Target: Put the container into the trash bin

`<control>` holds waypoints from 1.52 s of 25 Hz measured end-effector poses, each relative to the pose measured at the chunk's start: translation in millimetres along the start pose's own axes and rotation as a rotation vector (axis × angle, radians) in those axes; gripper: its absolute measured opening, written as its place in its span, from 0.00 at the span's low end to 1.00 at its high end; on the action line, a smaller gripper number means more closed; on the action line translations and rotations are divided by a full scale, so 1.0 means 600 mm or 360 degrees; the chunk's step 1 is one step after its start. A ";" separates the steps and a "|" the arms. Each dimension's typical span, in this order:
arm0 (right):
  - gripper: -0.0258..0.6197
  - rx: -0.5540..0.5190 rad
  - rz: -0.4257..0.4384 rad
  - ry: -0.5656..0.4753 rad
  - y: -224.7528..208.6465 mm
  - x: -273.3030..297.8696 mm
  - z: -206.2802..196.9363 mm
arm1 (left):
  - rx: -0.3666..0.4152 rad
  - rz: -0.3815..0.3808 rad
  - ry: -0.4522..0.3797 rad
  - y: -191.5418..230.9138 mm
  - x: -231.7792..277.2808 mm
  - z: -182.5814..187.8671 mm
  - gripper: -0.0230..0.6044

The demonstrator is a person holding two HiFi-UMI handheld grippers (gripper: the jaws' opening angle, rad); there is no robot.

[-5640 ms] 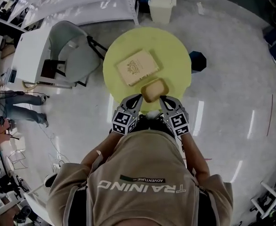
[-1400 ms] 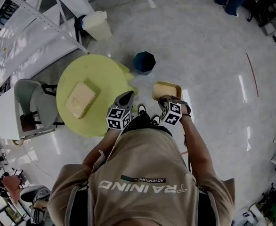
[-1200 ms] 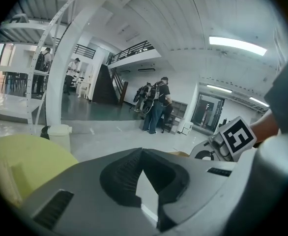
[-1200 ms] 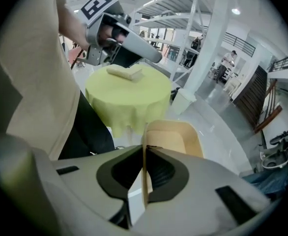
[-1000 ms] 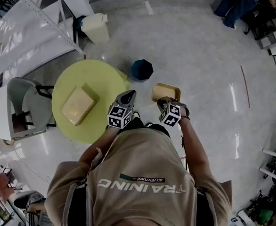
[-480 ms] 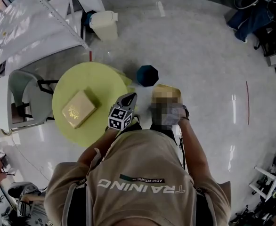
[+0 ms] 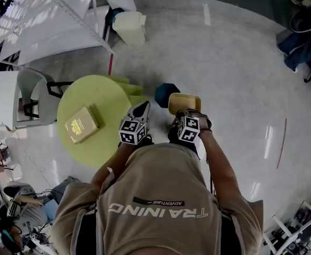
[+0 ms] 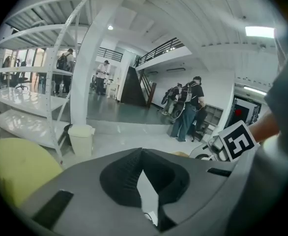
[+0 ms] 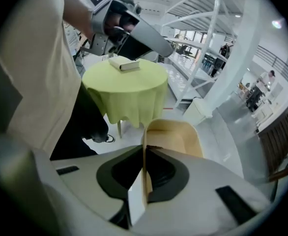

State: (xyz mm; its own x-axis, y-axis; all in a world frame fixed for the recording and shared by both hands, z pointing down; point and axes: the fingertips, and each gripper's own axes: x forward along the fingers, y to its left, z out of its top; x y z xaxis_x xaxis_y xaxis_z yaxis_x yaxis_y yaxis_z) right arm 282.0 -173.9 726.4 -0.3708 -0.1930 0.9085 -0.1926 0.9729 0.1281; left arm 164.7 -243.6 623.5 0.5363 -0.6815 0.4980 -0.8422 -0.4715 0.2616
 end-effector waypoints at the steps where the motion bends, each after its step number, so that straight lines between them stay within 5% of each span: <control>1: 0.08 -0.0036 0.0028 -0.0004 -0.010 0.003 -0.006 | 0.0002 0.0033 -0.0003 0.001 0.011 0.008 0.04; 9: 0.08 -0.0219 0.0233 0.0023 -0.035 0.068 -0.036 | -0.0062 0.0187 0.0072 0.021 0.074 -0.001 0.04; 21: 0.08 -0.0192 0.0325 0.0099 -0.062 0.237 -0.024 | -0.0218 0.0224 0.0211 0.106 0.172 -0.120 0.04; 29: 0.08 -0.0292 0.0435 0.0174 -0.076 0.381 -0.094 | -0.0329 0.0270 0.0335 0.141 0.275 -0.239 0.04; 38: 0.08 -0.0335 0.0561 0.0230 -0.073 0.548 -0.159 | -0.0303 0.0339 0.0399 0.237 0.402 -0.335 0.04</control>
State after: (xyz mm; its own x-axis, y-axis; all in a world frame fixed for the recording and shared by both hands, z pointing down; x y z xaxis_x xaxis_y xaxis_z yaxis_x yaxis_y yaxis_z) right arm 254.9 -267.9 1057.6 -0.2466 0.1611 0.9556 0.1178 0.9838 -0.1354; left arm 162.9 -362.4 947.1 0.3372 -0.5838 0.7385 -0.9414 -0.2056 0.2673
